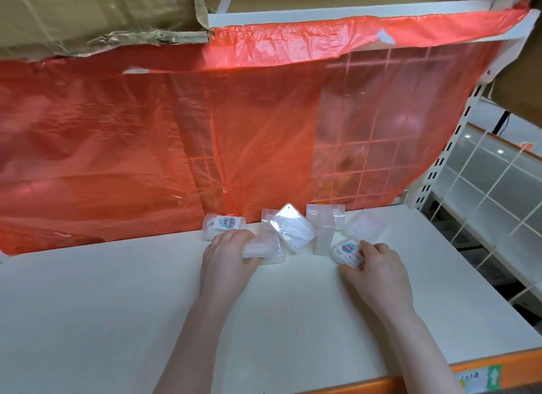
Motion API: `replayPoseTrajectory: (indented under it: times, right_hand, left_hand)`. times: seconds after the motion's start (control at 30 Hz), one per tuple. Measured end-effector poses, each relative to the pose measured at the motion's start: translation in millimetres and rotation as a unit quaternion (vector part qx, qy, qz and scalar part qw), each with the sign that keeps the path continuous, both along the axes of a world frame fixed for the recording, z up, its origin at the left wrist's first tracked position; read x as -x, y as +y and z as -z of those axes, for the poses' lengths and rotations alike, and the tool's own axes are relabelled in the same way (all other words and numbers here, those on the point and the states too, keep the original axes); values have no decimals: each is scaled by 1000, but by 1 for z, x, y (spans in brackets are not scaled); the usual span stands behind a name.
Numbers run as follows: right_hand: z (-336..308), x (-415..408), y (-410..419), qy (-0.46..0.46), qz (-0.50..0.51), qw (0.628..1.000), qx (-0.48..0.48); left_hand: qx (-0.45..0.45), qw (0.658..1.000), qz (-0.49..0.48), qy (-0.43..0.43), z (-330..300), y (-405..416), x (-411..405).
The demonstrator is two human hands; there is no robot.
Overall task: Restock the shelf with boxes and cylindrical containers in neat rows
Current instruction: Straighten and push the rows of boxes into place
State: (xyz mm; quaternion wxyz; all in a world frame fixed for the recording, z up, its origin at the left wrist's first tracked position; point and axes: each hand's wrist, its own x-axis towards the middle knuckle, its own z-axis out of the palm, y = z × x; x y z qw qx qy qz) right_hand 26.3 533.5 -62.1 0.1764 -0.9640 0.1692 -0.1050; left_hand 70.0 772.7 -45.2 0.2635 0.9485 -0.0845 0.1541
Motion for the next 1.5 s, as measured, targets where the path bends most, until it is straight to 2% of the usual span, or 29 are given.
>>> replayPoseTrajectory:
  times: [0.17, 0.5, 0.67, 1.07, 1.5]
  right_hand:
    - [0, 3, -1, -5, 2, 1000, -2]
    - [-1, 10, 2, 3, 3, 1000, 2]
    - [1, 14, 4, -10, 4, 1000, -9]
    - [1, 24, 2, -9, -7, 1000, -6]
    - [-4, 34, -6, -9, -36, 999, 4]
  left_hand:
    - [12, 1000, 19, 14, -7, 5, 6]
    - [82, 989, 37, 120, -14, 16, 18]
    - [44, 985, 63, 155, -9, 18, 26]
    - [-41, 994, 72, 72, 7, 12, 30]
    - [-124, 989, 22, 73, 8, -2, 36]
